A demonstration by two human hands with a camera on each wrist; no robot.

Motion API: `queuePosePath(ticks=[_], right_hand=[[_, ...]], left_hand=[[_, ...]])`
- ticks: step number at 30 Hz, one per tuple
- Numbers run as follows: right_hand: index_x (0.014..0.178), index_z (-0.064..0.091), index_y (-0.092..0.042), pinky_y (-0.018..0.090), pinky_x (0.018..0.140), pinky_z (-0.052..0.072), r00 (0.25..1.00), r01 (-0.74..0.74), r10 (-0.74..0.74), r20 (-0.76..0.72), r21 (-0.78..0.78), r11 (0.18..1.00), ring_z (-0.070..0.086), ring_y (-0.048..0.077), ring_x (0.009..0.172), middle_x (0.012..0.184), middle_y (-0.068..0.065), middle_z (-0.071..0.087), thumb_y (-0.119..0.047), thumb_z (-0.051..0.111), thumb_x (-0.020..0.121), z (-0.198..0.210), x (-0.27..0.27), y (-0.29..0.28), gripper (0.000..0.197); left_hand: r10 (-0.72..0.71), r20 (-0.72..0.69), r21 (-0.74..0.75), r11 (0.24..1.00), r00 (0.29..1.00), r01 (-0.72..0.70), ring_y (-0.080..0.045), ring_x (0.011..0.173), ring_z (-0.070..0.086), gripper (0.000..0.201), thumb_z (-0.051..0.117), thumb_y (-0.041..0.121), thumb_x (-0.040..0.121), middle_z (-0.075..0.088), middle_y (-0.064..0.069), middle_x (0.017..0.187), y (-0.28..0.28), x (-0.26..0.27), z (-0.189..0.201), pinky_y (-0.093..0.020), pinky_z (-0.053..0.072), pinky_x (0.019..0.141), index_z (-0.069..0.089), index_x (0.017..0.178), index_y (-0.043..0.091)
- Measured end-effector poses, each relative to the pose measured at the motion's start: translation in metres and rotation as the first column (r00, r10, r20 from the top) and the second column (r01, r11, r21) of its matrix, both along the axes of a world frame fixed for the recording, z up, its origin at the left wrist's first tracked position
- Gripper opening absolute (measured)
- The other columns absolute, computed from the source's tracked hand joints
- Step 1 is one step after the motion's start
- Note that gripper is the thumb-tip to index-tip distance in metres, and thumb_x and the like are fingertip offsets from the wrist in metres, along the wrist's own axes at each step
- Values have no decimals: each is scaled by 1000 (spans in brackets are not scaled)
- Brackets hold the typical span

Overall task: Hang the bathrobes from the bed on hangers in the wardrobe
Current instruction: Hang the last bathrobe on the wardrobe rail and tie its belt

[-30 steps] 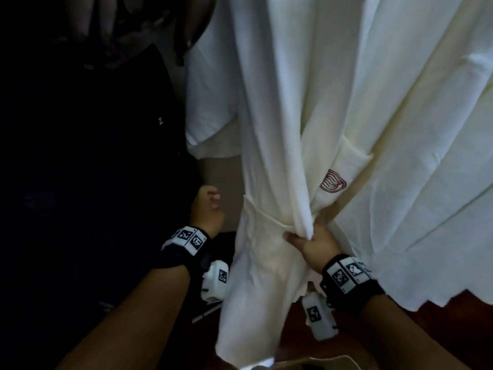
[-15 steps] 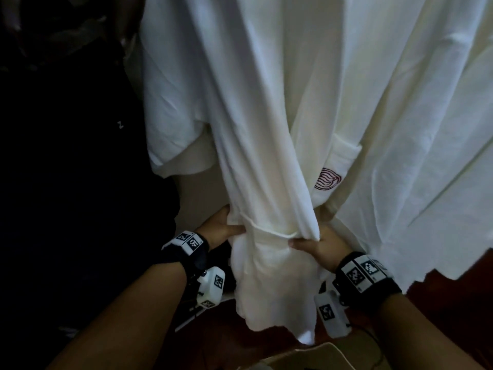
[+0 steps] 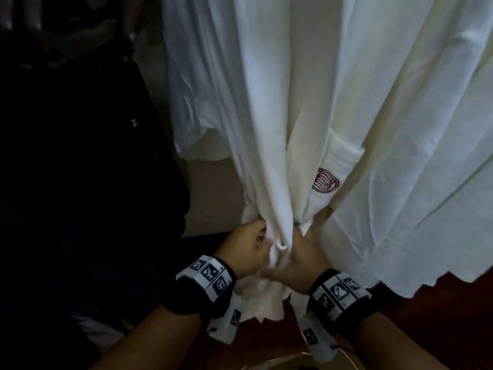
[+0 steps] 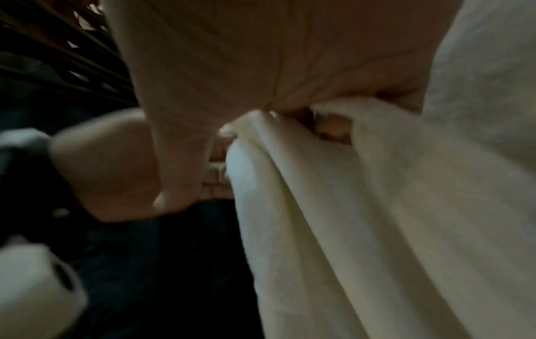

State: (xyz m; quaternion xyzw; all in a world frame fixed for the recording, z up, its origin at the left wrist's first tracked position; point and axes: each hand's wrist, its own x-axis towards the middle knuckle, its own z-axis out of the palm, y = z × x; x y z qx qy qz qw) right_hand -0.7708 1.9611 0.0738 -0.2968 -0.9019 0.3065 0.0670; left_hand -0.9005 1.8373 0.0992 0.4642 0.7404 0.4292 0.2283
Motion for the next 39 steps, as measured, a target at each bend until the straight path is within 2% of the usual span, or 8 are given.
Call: queuePosePath(ticks=[3, 7, 11, 15, 22, 29, 35, 39], right_hand=[[124, 57, -24, 29, 94, 47, 991, 90, -83, -102, 60, 994, 59, 23, 111, 121, 5, 61, -62, 48, 71, 4, -5, 8, 66], [120, 63, -23, 29, 94, 46, 989, 23, -20, -144, 19, 1000, 60, 25, 110, 121, 8, 62, -41, 52, 79, 10, 1, 15, 46], [118, 64, -20, 33, 89, 50, 992, -11, 9, -124, -11, 1000, 62, 27, 105, 118, 9, 64, -34, 58, 80, 20, 4, 12, 41], [115, 64, -21, 31, 83, 51, 997, 6, -2, -82, 55, 998, 63, 28, 101, 115, 9, 65, -34, 57, 80, 24, 7, 17, 38], [103, 67, -30, 26, 87, 50, 997, 8, -7, 83, -13, 1000, 61, 11, 98, 109, -8, 63, -66, 75, 60, 31, 14, 37, 57], [77, 71, -19, 15, 66, 44, 954, 124, -194, -229, -287, 950, 60, -5, 67, 74, -16, 69, -3, 68, 84, 67, 31, 68, 18], [87, 70, -13, 33, 52, 52, 945, 64, -190, -265, -419, 906, 55, 12, 50, 69, -1, 66, -5, 64, 89, 89, 37, 54, 10], [97, 69, -10, 33, 58, 54, 979, -52, -42, -198, -447, 893, 58, 20, 52, 73, 5, 70, 1, 61, 89, 90, 38, 42, 16]], left_hand=[[-65, 115, 38, 997, 991, 61, -13, 87, 69, 33, 41, 5, 80, 73, -1, 86, 0, -5, 10, -31, 56, 81, 69, 90, 18], [422, -47, 35, 906, 905, -421, -14, 83, 63, 22, 59, 8, 82, 63, 4, 91, -6, -37, 0, -29, 51, 80, 57, 93, 26], [134, 246, -128, 986, 960, -104, -9, 111, 59, 38, 66, 22, 88, 61, 8, 118, -6, -31, -12, -34, 49, 98, 48, 120, 31], [213, 259, -120, 975, 942, -187, -19, 82, 65, 24, 61, 35, 74, 68, -3, 91, -17, -38, -2, -45, 57, 79, 59, 97, 26], [437, -226, -107, 877, 870, -468, -19, 81, 60, 22, 62, 16, 87, 61, 0, 90, -41, -87, 26, -27, 43, 70, 51, 105, 22], [467, -519, -185, 757, 716, -627, -28, 83, 63, 19, 64, 30, 84, 63, -6, 88, -63, -100, 39, -38, 52, 78, 51, 91, 19], [345, -367, -318, 826, 864, -465, -25, 88, 59, 28, 43, 39, 84, 62, -7, 99, -77, -97, 43, -36, 45, 77, 58, 97, 20], [509, -581, -108, 724, 634, -681, -34, 83, 61, 8, 51, 20, 93, 60, -11, 89, -79, -84, 54, -33, 44, 67, 53, 98, 14]])
